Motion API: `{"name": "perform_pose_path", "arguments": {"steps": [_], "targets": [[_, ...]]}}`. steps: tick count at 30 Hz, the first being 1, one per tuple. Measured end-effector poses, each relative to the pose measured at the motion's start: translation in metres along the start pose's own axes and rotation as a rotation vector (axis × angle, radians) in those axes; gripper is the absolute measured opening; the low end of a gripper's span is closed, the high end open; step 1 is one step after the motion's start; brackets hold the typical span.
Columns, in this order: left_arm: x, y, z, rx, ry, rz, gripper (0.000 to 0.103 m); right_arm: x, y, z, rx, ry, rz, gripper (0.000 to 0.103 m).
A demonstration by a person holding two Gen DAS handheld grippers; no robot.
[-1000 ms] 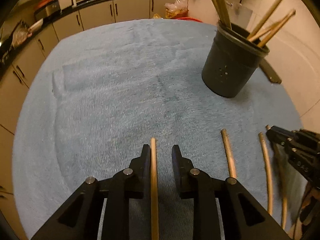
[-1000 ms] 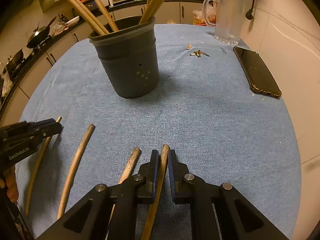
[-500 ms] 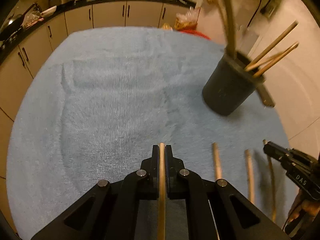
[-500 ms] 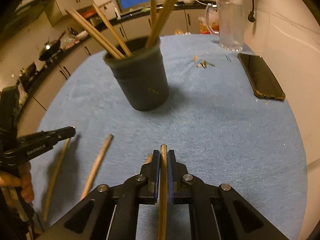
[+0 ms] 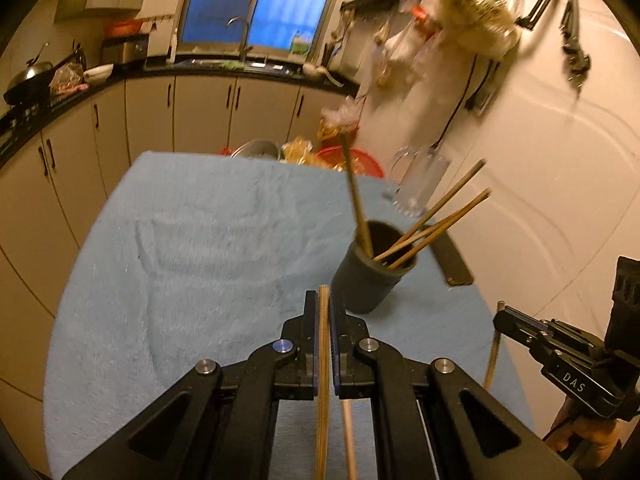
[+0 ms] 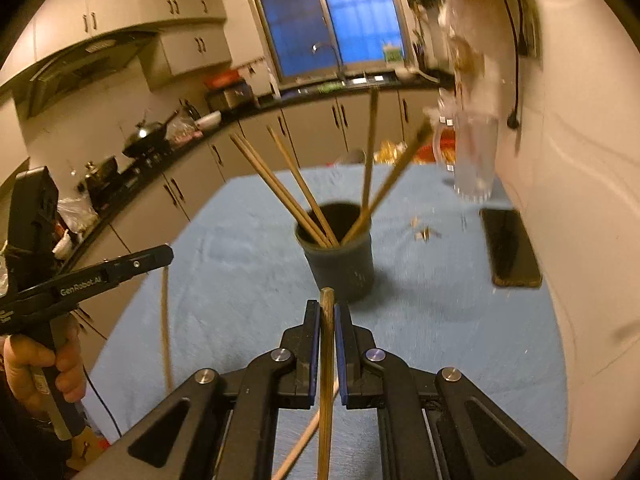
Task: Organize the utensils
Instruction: 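Lift both held chopsticks and carry them over the black cup, then lower both held chopsticks into the black cup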
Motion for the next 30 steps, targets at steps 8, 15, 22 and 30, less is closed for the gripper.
{"name": "perform_pose_path", "arguments": {"steps": [8, 15, 22, 30], "targets": [[0.017, -0.008, 0.014, -0.025, 0.019, 0.052, 0.005, 0.027, -0.010, -0.015, 0.034, -0.009, 0.054, 0.008], [0.024, -0.012, 0.018, -0.026, 0.023, 0.070, 0.005, 0.036, -0.012, -0.018, 0.048, -0.008, 0.067, 0.008], [0.029, -0.014, 0.019, -0.026, 0.028, 0.082, 0.005, 0.043, -0.015, -0.020, 0.057, -0.001, 0.078, 0.008], [0.040, -0.025, 0.028, -0.041, 0.038, 0.109, 0.005, 0.053, -0.022, -0.024, 0.078, 0.005, 0.098, 0.008]]}}
Point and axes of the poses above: each gripper's, at about its wrist camera, not at the fingertips, and x roughly against the way its jaws point, z to its right, y to its underside, the point moved 7 cm from there along -x, roughly the way its jaws point, and after that the axes turned 8 degrees about -z, right-handed, at the moved point
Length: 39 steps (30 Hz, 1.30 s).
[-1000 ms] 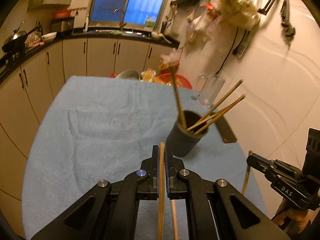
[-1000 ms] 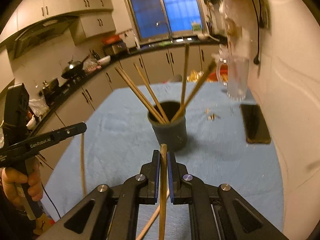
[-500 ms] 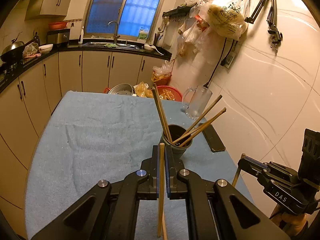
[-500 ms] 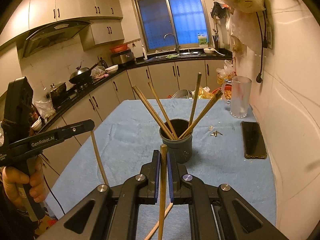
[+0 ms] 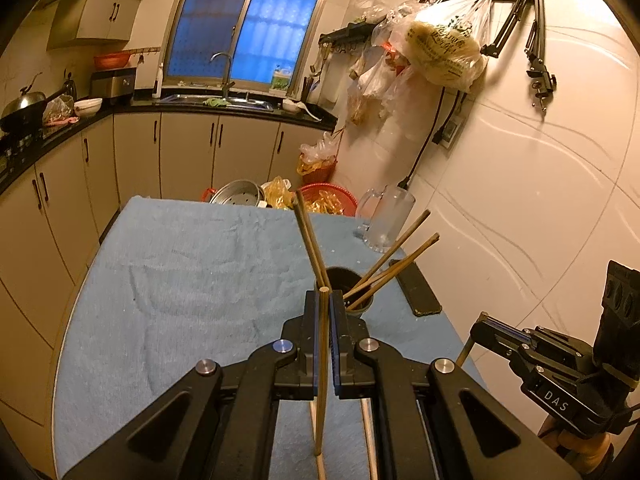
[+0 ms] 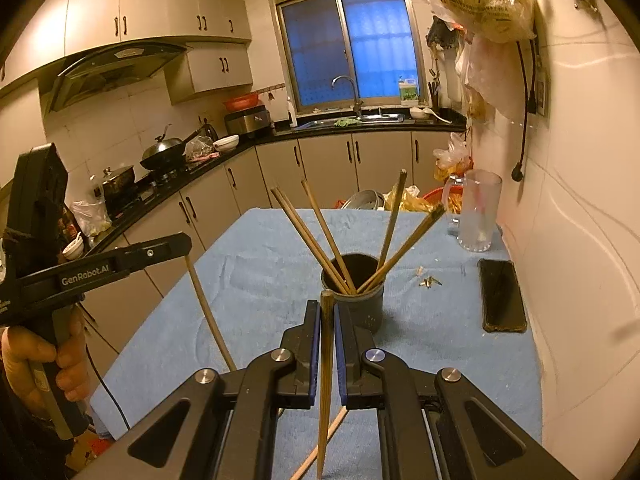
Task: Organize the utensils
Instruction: 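Lower both held chopsticks into the black cup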
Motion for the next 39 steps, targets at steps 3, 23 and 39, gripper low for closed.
{"name": "perform_pose_path", "arguments": {"steps": [3, 23, 39], "targets": [[0.004, -0.007, 0.004, -0.010, 0.005, 0.014, 0.005, 0.007, -0.009, -0.002, 0.009, 0.001, 0.019, 0.008], [0.012, -0.080, 0.030, -0.054, 0.006, 0.096, 0.005, 0.045, -0.097, -0.007, 0.049, 0.033, 0.175, 0.008], [-0.028, -0.136, 0.038, -0.041, 0.020, 0.178, 0.005, 0.033, -0.147, 0.012, 0.037, 0.074, 0.279, 0.008]]}}
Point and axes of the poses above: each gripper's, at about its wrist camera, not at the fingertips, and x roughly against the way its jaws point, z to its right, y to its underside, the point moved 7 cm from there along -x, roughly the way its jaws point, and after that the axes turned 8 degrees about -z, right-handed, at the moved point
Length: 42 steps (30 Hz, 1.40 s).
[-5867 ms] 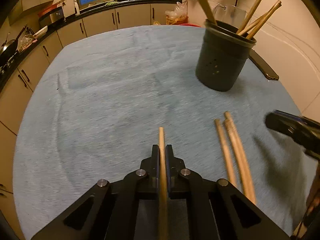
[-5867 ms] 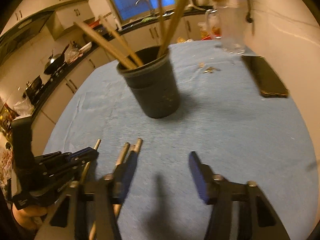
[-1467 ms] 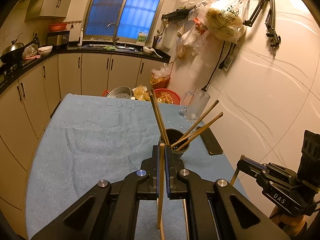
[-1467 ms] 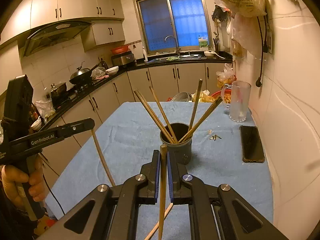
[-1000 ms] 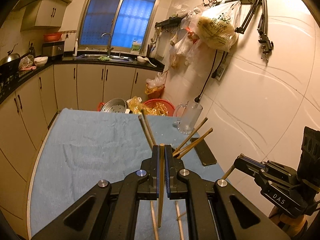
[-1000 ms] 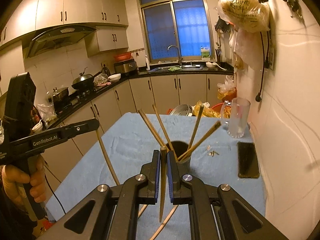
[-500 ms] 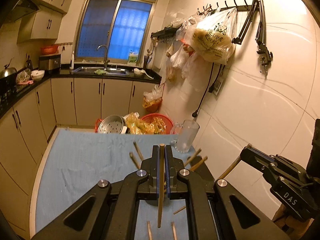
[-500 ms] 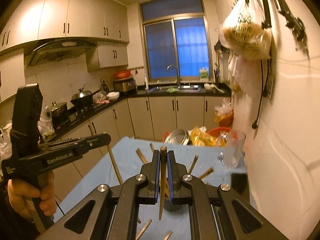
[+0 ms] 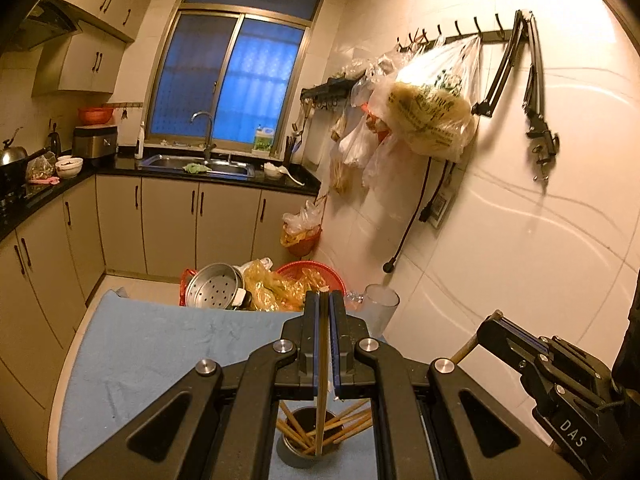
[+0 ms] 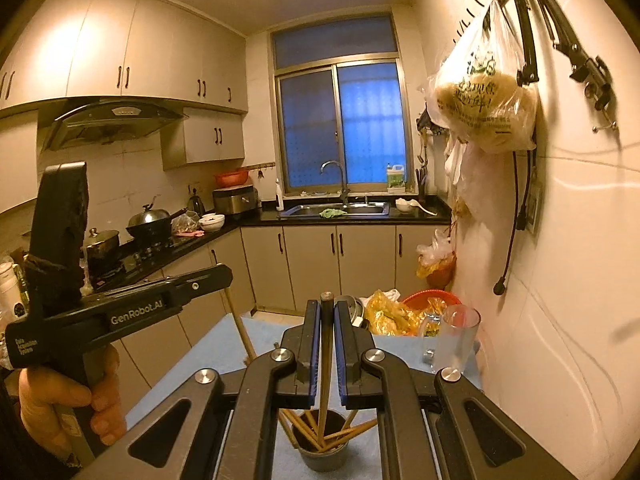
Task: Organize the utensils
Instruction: 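Lower both held chopsticks into the black cup, then open both tools to release the chopsticks into the black cup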
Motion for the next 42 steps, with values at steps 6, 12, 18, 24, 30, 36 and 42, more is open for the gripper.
{"name": "perform_pose_path", "arguments": {"steps": [6, 12, 18, 24, 30, 36, 42], "targets": [[-0.036, 0.020, -0.012, 0.023, -0.013, -0.059, 0.005, -0.035, 0.019, 0.007, -0.013, -0.018, -0.067, 0.008], [-0.048, 0.033, -0.021, 0.042, -0.024, -0.089, 0.005, -0.054, 0.041, 0.011, -0.012, -0.022, -0.115, 0.008], [-0.054, 0.045, -0.025, 0.051, -0.026, -0.108, 0.005, -0.067, 0.058, 0.017, -0.033, -0.023, -0.145, 0.008], [-0.064, 0.056, -0.032, 0.075, -0.032, -0.139, 0.005, -0.077, 0.070, 0.022, -0.051, -0.020, -0.171, 0.008], [-0.069, 0.065, -0.037, 0.088, -0.042, -0.157, 0.005, -0.085, 0.078, 0.024, -0.050, -0.007, -0.193, 0.008], [-0.070, 0.071, -0.036, 0.087, -0.050, -0.162, 0.005, -0.089, 0.084, 0.027, -0.054, 0.006, -0.212, 0.011], [-0.068, 0.079, -0.033, 0.077, -0.056, -0.170, 0.005, -0.085, 0.086, 0.025, -0.056, 0.017, -0.209, 0.011]]}}
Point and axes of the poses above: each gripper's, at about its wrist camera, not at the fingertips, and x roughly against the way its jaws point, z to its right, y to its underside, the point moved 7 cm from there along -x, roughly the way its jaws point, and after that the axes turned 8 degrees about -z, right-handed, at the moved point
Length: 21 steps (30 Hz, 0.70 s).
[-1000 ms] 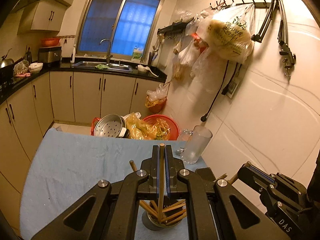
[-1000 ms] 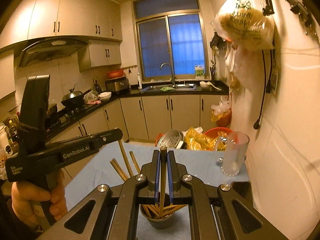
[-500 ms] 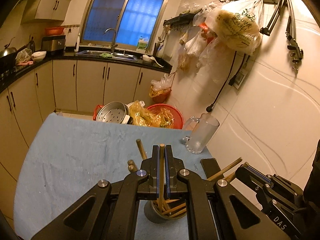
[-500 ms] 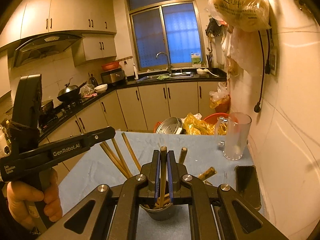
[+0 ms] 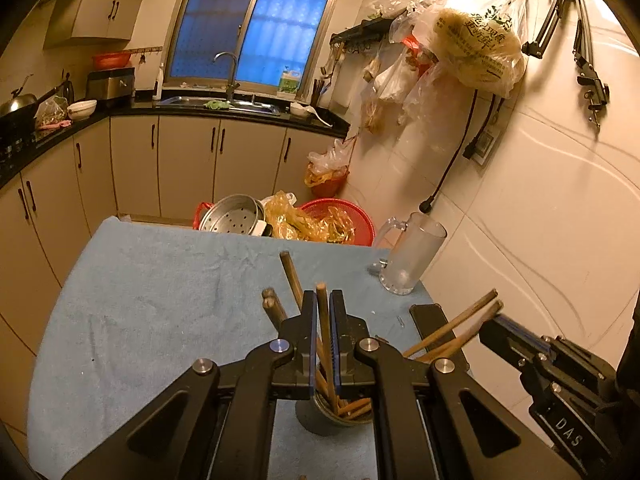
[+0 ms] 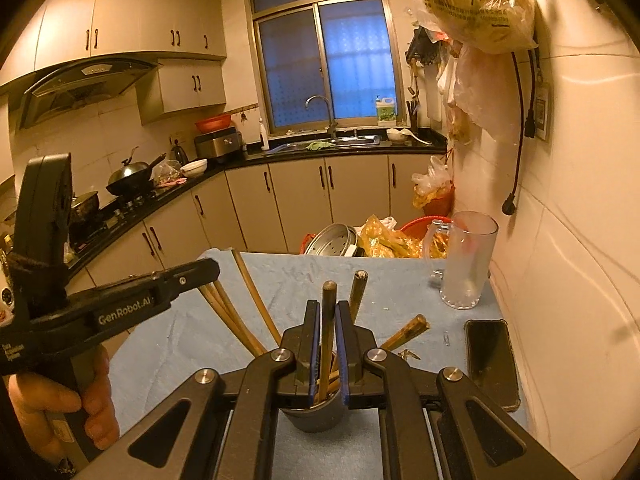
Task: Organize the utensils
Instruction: 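Open both tools to release the chopsticks into the black cup, then move both open tools back toward the last two chopsticks on the towel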
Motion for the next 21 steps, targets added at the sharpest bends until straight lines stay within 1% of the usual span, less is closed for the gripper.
{"name": "perform_pose_path", "arguments": {"steps": [1, 2, 3, 4, 5, 6, 7, 9, 12, 13, 14, 15, 16, 17, 21], "targets": [[0.000, 0.001, 0.000, 0.002, 0.001, -0.002, 0.007, 0.002, 0.000, 0.000, -0.004, 0.001, 0.001, 0.015], [0.001, 0.002, 0.000, 0.005, -0.004, -0.003, 0.014, 0.003, 0.000, 0.001, -0.006, 0.001, 0.003, 0.020], [0.003, 0.004, -0.001, 0.008, -0.007, -0.001, 0.020, 0.006, 0.000, 0.002, -0.010, 0.004, 0.006, 0.022], [0.004, 0.005, -0.001, 0.010, -0.007, 0.003, 0.034, 0.008, 0.000, 0.003, -0.013, 0.009, 0.011, 0.023], [0.008, 0.007, -0.002, 0.013, -0.008, 0.012, 0.045, 0.011, 0.000, 0.003, -0.015, 0.011, 0.017, 0.024], [0.012, 0.009, -0.002, 0.014, -0.013, 0.025, 0.049, 0.016, 0.001, 0.005, -0.020, 0.013, 0.025, 0.025], [0.015, 0.011, -0.002, 0.014, -0.016, 0.032, 0.051, 0.021, 0.002, 0.005, -0.023, 0.015, 0.030, 0.026], [0.023, 0.016, -0.003, 0.014, -0.018, 0.039, 0.053, 0.031, 0.006, 0.007, -0.028, 0.017, 0.039, 0.030], [0.037, 0.029, -0.010, 0.027, -0.023, 0.047, 0.060, 0.045, 0.016, 0.013, -0.046, 0.022, 0.044, 0.035], [0.044, 0.035, -0.014, 0.035, -0.030, 0.052, 0.062, 0.049, 0.020, 0.015, -0.056, 0.022, 0.044, 0.038], [0.048, 0.041, -0.016, 0.040, -0.032, 0.055, 0.064, 0.053, 0.024, 0.017, -0.063, 0.022, 0.043, 0.046], [0.052, 0.048, -0.020, 0.047, -0.036, 0.055, 0.066, 0.058, 0.030, 0.020, -0.075, 0.022, 0.042, 0.051], [0.054, 0.054, -0.023, 0.051, -0.043, 0.046, 0.071, 0.063, 0.039, 0.023, -0.092, 0.024, 0.041, 0.057], [0.056, 0.062, -0.026, 0.052, -0.046, 0.035, 0.073, 0.066, 0.046, 0.025, -0.104, 0.024, 0.037, 0.059], [0.058, 0.098, -0.038, 0.073, -0.057, -0.019, 0.073, 0.072, 0.081, 0.028, -0.148, 0.005, -0.001, 0.062]]}}
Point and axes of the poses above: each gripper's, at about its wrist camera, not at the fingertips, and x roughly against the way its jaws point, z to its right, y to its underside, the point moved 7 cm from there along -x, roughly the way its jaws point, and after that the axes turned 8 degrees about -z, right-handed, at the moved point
